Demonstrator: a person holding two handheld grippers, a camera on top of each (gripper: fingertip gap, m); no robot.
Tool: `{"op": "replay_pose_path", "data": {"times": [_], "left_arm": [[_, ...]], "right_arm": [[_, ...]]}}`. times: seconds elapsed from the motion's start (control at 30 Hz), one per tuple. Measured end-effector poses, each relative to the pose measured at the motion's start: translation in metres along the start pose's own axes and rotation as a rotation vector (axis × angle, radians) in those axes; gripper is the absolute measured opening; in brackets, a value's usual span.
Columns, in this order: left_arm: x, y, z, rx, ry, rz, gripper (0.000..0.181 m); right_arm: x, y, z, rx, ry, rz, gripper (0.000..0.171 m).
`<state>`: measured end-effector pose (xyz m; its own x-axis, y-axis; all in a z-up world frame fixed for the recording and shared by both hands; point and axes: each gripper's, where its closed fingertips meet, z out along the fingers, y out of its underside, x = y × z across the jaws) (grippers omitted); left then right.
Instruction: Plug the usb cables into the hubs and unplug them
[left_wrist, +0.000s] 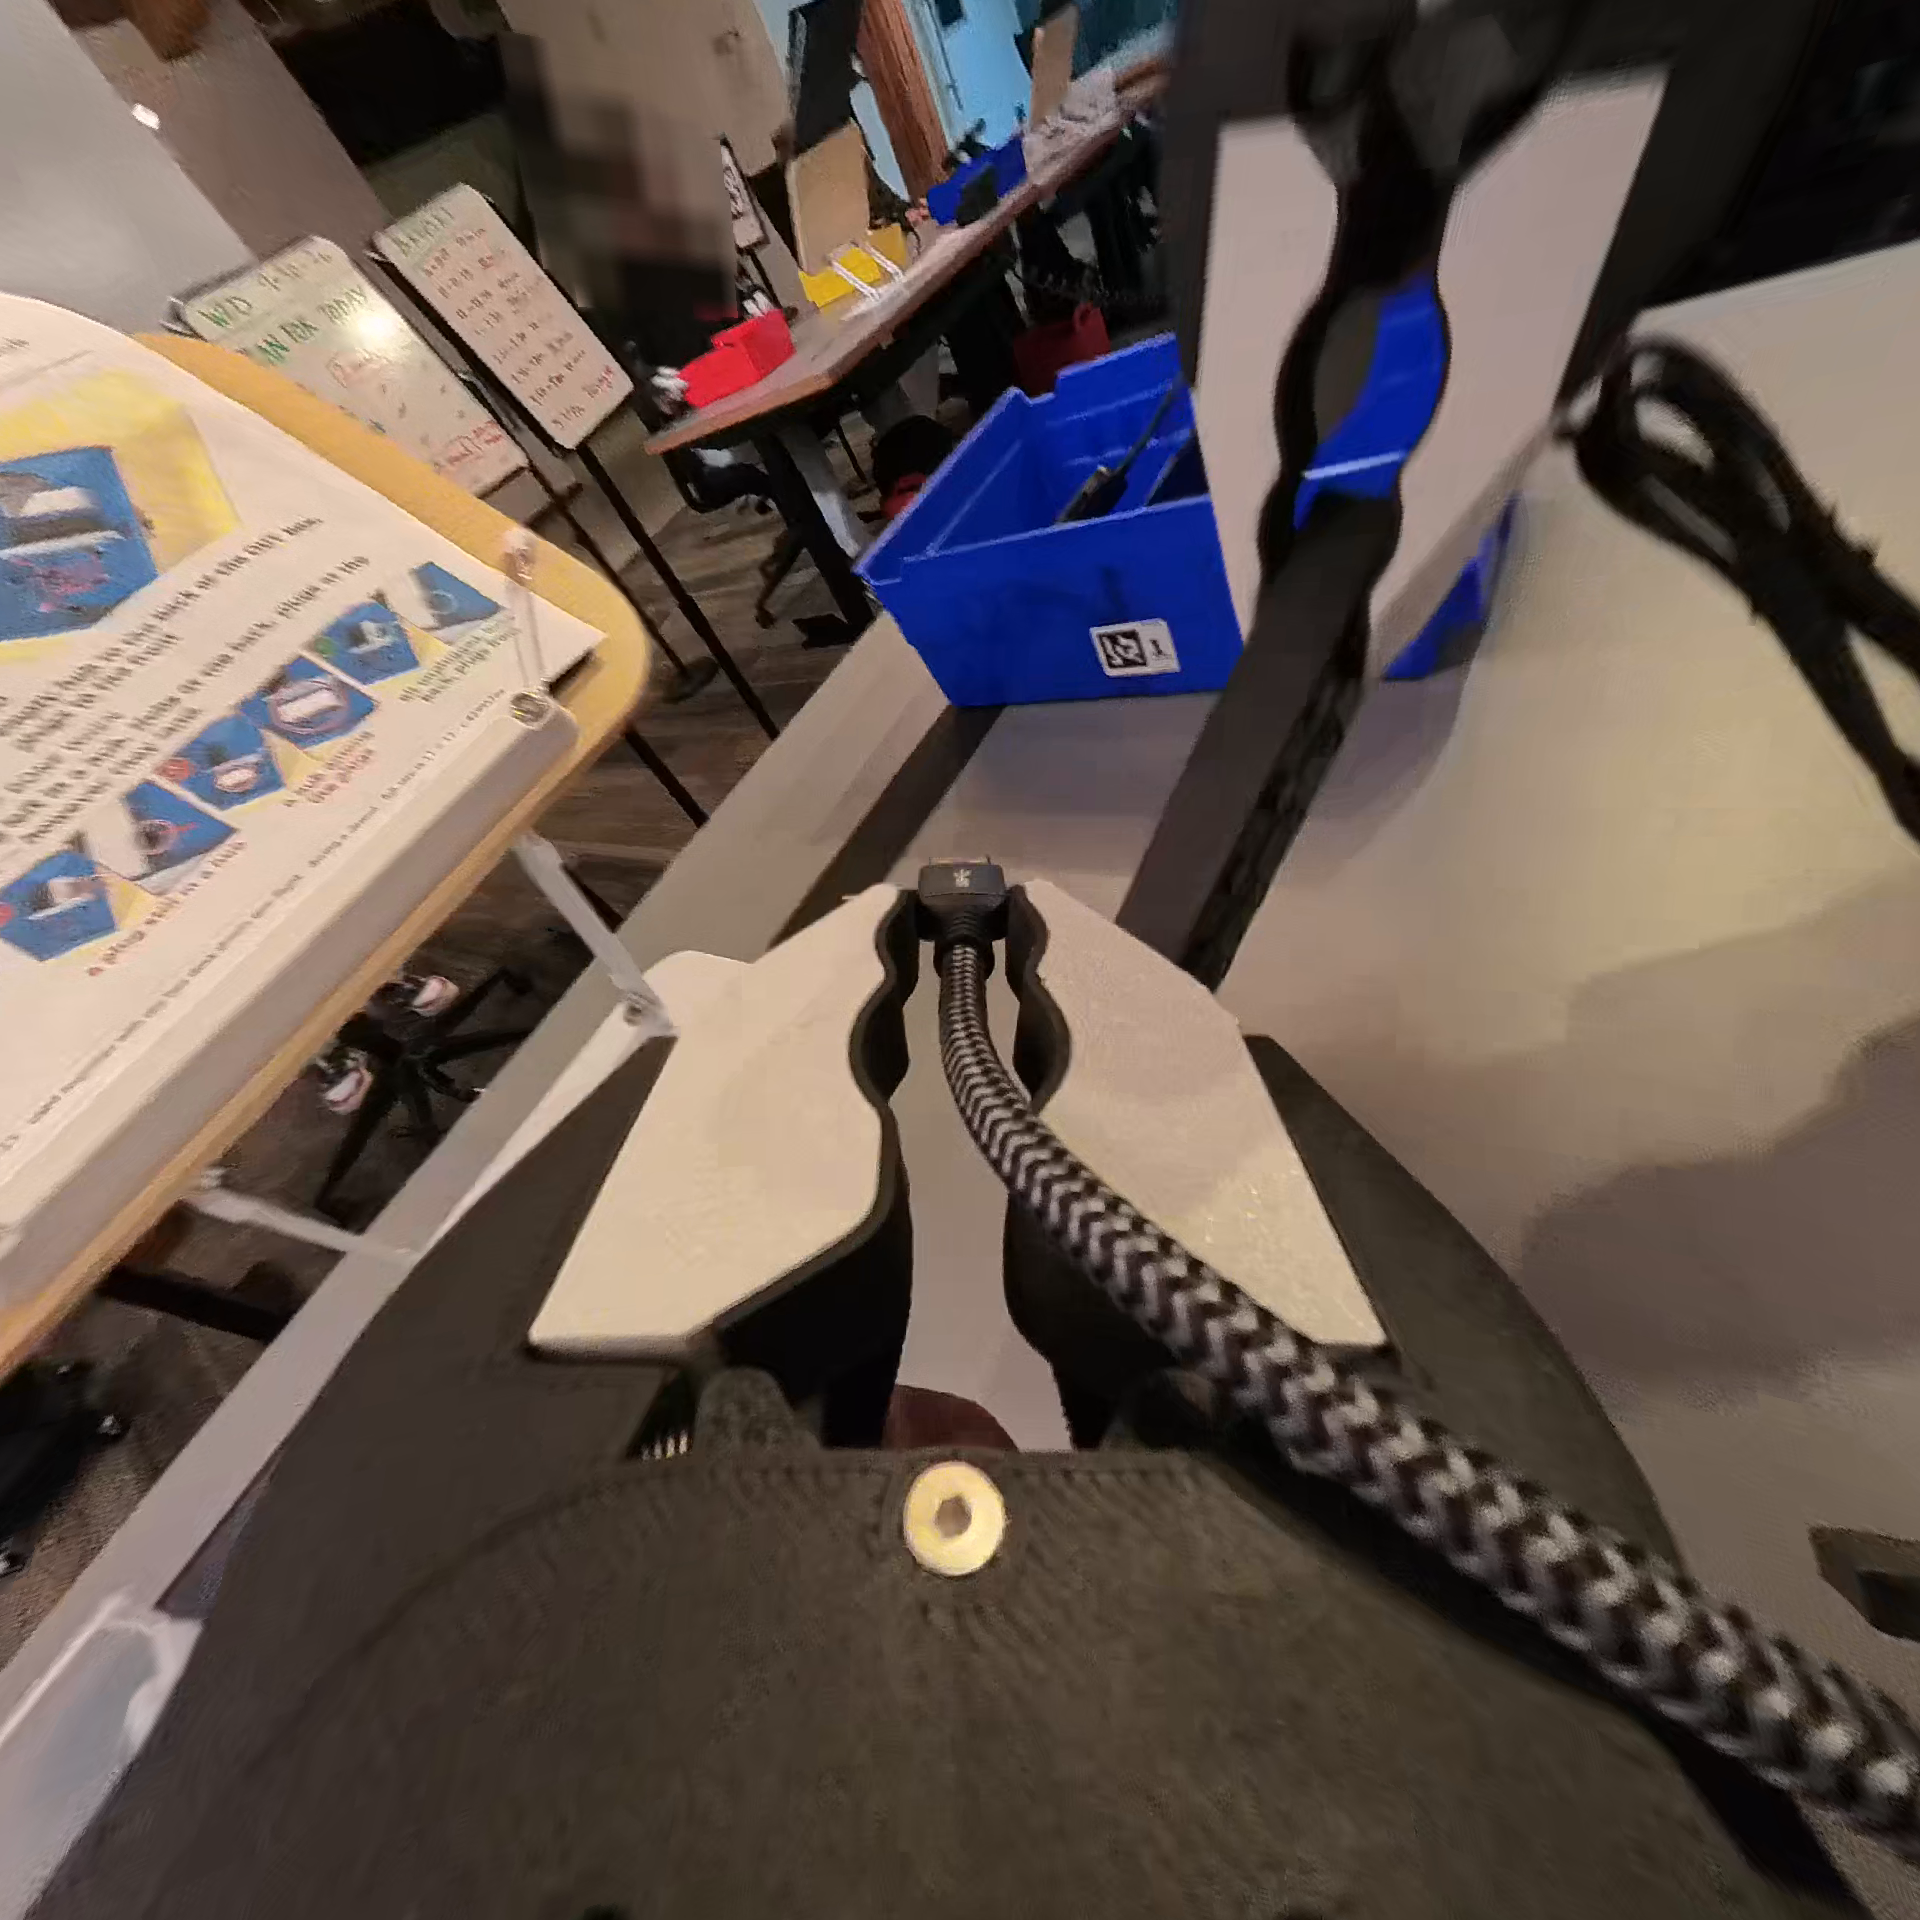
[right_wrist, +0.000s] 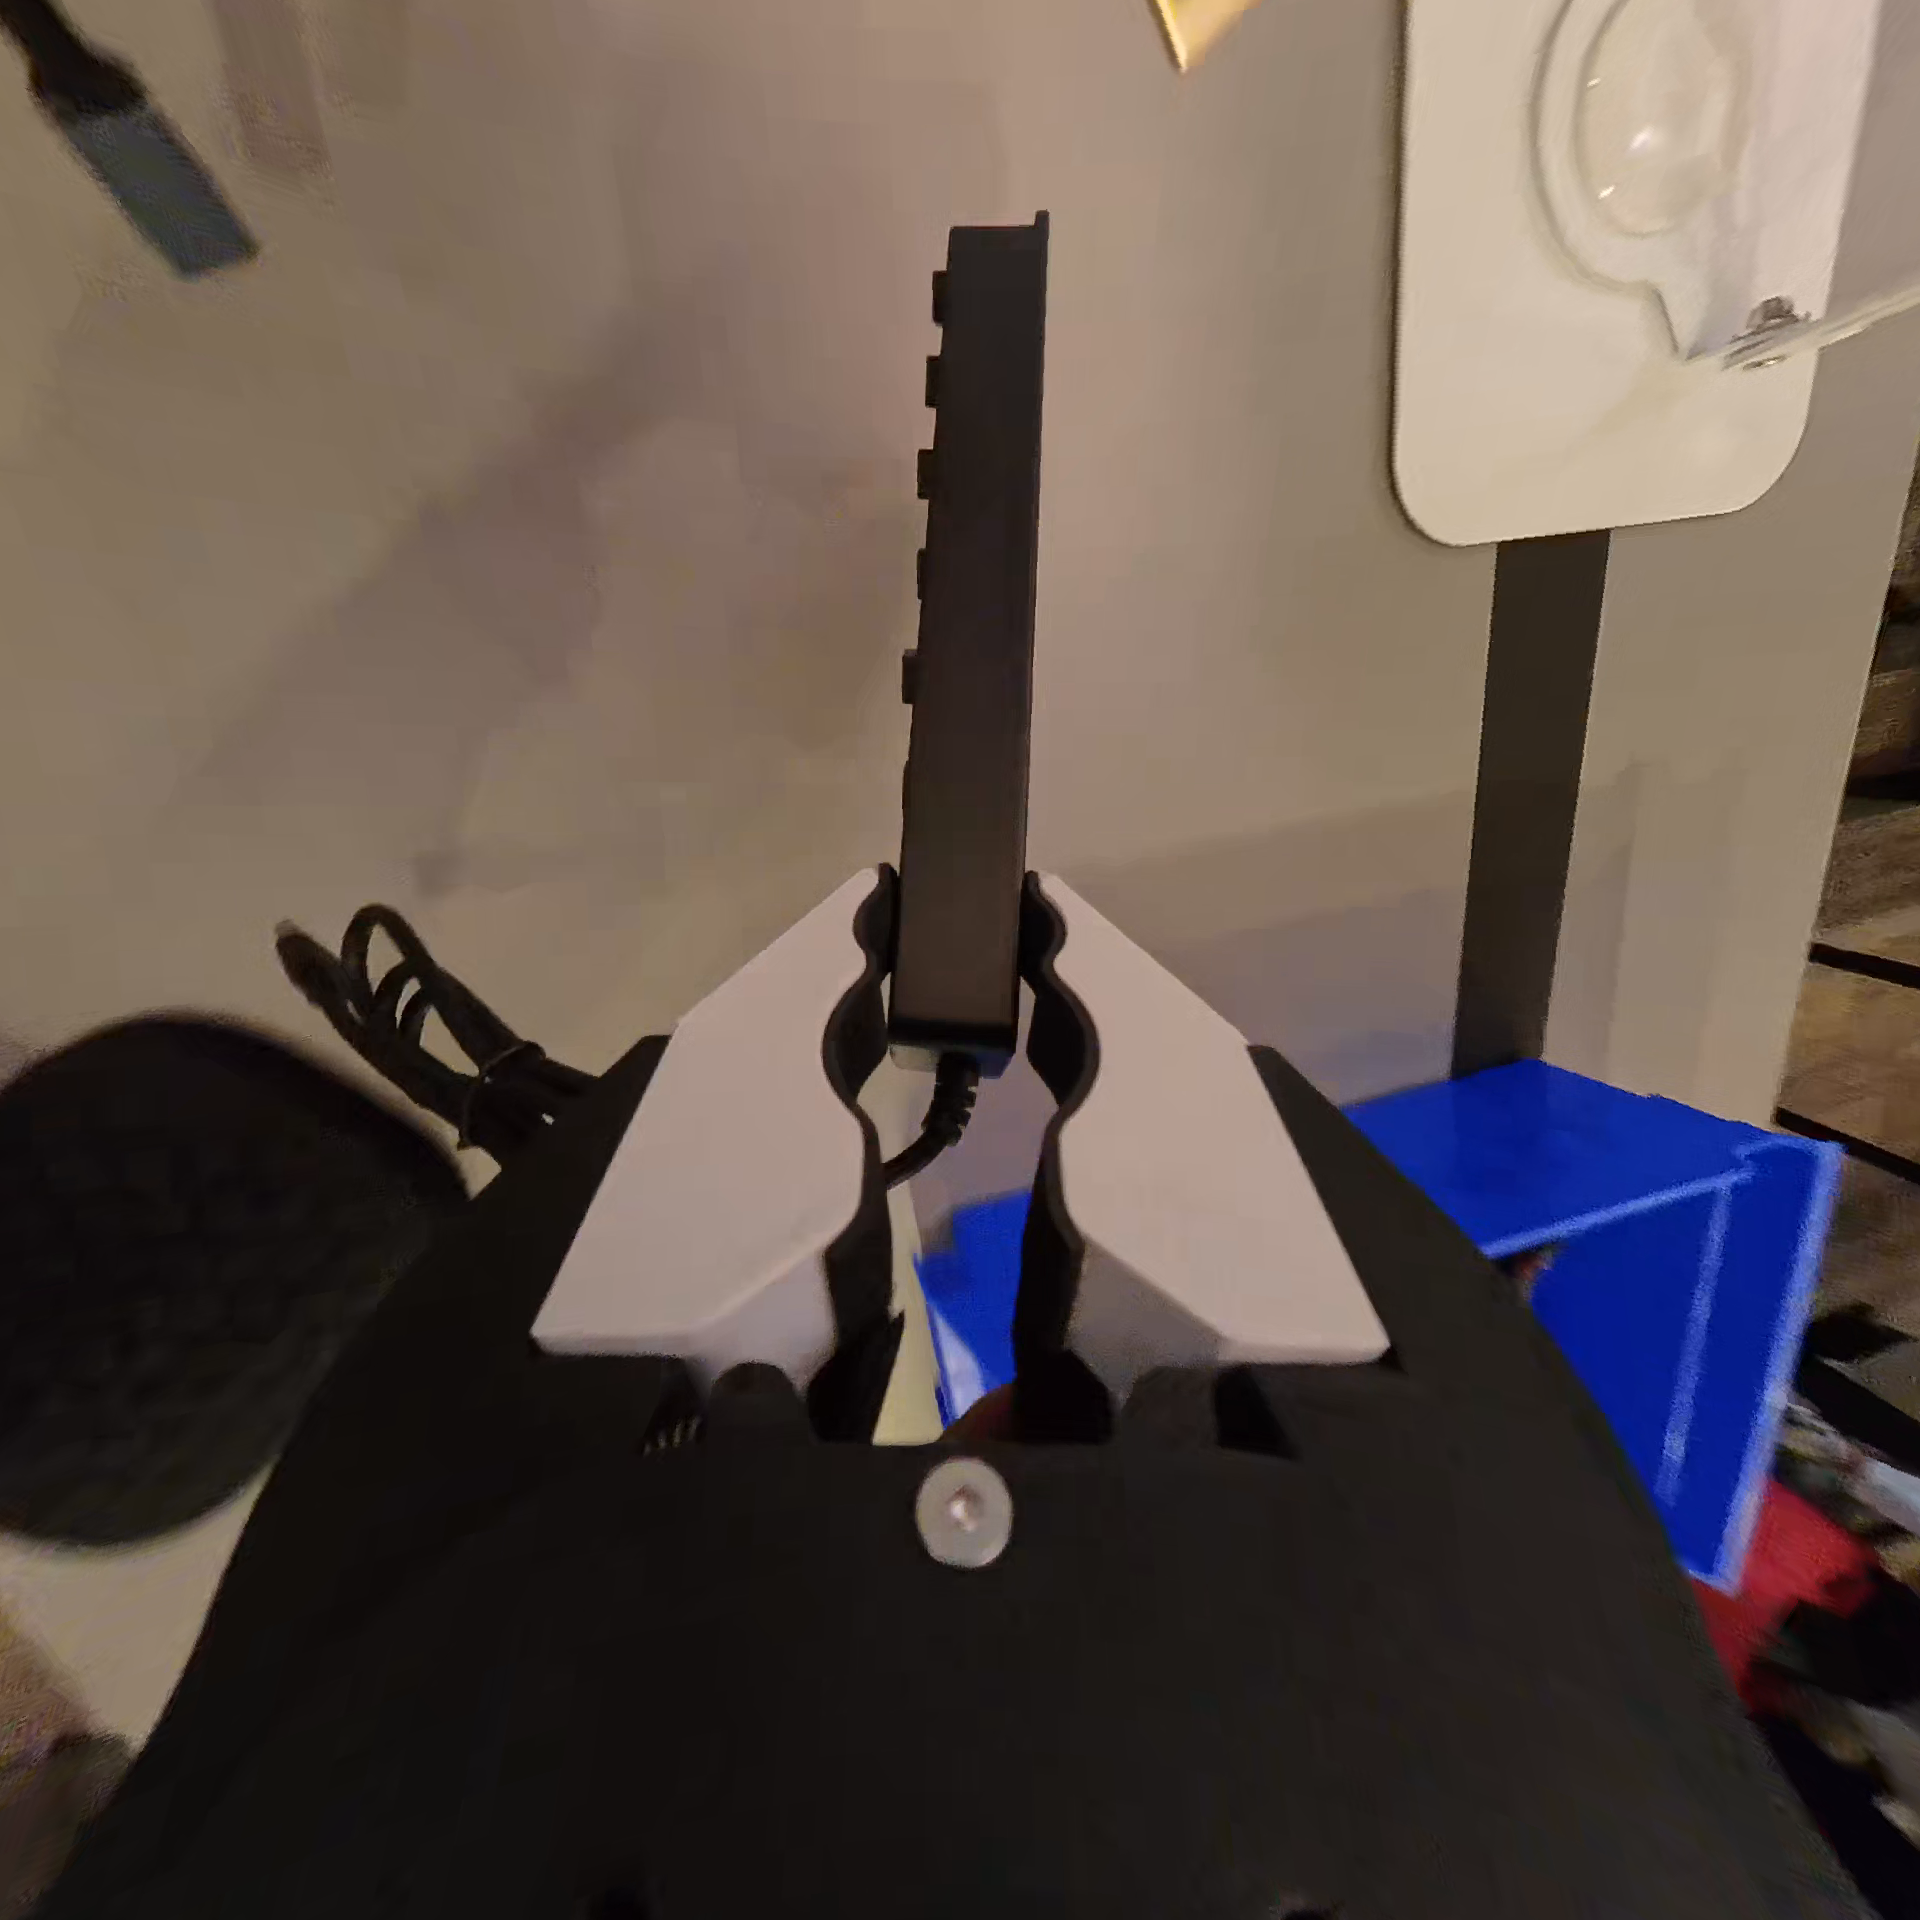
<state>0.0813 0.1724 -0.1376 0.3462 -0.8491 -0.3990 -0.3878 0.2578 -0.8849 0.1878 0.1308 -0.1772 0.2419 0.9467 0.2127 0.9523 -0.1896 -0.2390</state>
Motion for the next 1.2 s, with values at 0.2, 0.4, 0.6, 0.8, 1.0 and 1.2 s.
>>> {"op": "replay_pose_path", "data": {"times": [0.2,0.4,0.6,0.8,1.0,1.2], "left_arm": [[0.038,0.027,0.021,-0.102,0.099,0.028,0.016],[0.066,0.055,0.032,-0.186,0.197,0.01,0.016],[0.07,0.067,0.036,-0.21,0.213,0.004,0.016],[0.069,0.074,0.038,-0.221,0.21,-0.006,0.016],[0.066,0.076,0.039,-0.21,0.206,-0.013,0.016],[0.052,0.027,0.022,-0.017,0.196,-0.002,0.016]], "right_arm": [[-0.007,0.007,-0.033,-0.368,-0.049,-0.152,0.02],[-0.009,0.007,-0.022,-0.587,-0.101,-0.214,0.021],[-0.006,-0.009,-0.012,-0.621,-0.096,-0.256,0.02],[-0.003,-0.026,-0.009,-0.604,-0.081,-0.306,0.02],[0.001,-0.028,-0.007,-0.543,-0.063,-0.301,0.02],[0.002,-0.017,-0.007,-0.462,-0.077,-0.235,0.02]]}}
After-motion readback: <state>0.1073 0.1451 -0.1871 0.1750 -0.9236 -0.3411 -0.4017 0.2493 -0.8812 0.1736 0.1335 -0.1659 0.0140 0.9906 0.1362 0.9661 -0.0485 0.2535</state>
